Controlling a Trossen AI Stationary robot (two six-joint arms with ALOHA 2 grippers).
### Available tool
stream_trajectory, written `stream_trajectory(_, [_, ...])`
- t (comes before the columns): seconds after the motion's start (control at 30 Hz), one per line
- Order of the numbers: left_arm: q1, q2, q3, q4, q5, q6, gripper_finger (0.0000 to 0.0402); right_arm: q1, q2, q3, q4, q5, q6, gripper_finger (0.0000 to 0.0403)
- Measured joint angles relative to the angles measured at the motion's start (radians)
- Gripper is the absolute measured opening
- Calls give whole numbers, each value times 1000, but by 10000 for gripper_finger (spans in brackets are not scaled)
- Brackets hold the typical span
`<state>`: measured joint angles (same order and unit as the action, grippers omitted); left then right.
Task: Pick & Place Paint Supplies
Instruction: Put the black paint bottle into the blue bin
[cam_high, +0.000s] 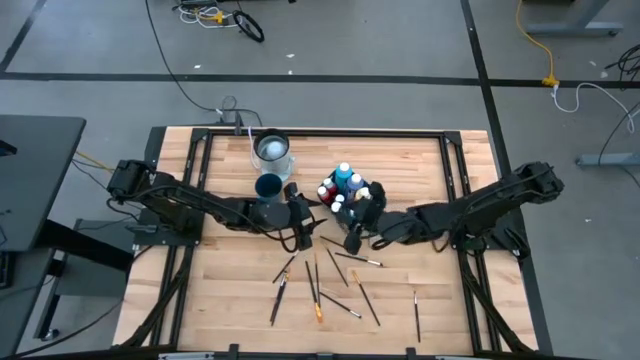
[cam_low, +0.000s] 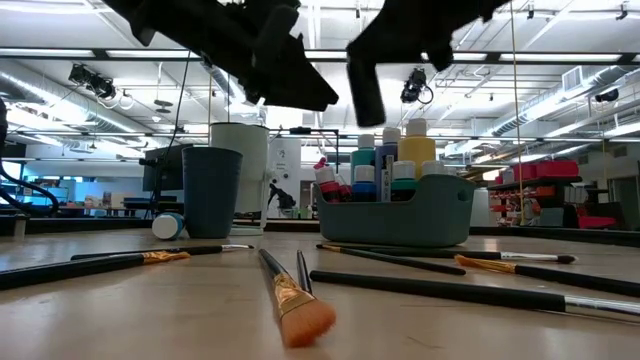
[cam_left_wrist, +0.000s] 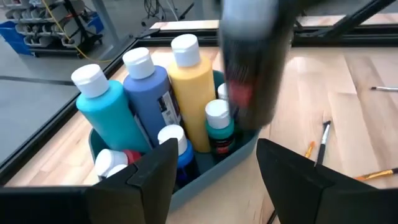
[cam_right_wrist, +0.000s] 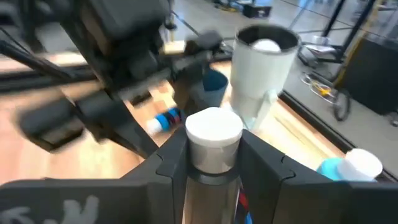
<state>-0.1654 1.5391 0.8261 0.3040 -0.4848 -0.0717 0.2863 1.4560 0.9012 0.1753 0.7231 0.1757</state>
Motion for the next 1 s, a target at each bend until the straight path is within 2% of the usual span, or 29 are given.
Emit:
stream_trajectory(0.1, [0,0,0,1,3,0,224,-1,87,0,64,34,-8,113])
stream_trajectory(0.2, [0,0,0,1,3,-1,223,2,150,0,152,111,-38,113])
stream_trajectory(0.3, [0,0,0,1,3,-2,223,3,179,0,181,185,-56,113])
stream_trajectory(0.37, [0,0,0,0,3,-2,222,0,180,0,152,194,-57,114])
stream_trajectory(0.53, [0,0,0,0,3,4,222,-22,180,0,74,151,-33,115])
stream_trajectory(0.67, [0,0,0,0,3,-1,222,-53,180,0,4,50,31,115])
stream_trajectory(1.0, [0,0,0,0,3,-1,222,-113,180,0,-75,21,48,115])
